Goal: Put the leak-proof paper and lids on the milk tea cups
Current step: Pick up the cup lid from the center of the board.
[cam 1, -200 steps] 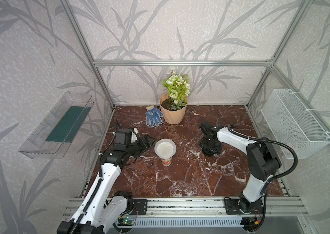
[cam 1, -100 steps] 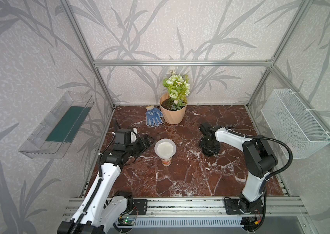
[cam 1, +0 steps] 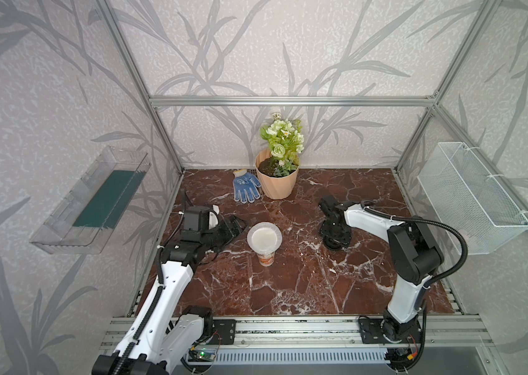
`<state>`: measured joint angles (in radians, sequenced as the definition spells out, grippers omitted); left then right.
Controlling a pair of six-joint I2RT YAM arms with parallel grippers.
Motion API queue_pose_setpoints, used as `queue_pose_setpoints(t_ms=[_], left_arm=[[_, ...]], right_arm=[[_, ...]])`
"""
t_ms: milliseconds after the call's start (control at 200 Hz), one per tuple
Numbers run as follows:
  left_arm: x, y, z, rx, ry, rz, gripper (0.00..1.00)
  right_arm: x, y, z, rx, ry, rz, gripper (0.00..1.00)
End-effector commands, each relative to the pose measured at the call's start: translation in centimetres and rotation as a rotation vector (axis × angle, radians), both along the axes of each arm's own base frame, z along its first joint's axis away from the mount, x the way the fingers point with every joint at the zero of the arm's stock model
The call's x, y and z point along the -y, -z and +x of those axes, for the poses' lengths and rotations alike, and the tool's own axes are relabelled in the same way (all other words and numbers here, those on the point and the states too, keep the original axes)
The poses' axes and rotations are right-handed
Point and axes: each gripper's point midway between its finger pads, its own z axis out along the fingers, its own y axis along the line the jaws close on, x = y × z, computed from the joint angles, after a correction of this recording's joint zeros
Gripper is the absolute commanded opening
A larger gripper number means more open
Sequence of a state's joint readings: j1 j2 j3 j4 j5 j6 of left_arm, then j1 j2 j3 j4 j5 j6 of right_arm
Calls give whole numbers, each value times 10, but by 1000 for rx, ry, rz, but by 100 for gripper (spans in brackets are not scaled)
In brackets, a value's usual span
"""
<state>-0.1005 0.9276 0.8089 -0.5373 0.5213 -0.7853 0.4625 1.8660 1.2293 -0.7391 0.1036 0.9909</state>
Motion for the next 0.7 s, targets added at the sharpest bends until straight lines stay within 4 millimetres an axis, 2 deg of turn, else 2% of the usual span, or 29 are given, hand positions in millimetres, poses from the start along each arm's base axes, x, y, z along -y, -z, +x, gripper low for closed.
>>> queue_pose_setpoints(t_ms=[0, 435, 695], left_arm=[[-2, -3, 2, 17, -1, 2, 86], [-2, -4, 1, 20, -1, 2, 86], [-3, -4, 1, 18, -1, 2, 86]], right_arm=[[6, 8, -4, -26, 11, -23, 79], [11, 9, -2, -19, 25, -28, 80], [13, 14, -2, -27, 29, -34, 76]])
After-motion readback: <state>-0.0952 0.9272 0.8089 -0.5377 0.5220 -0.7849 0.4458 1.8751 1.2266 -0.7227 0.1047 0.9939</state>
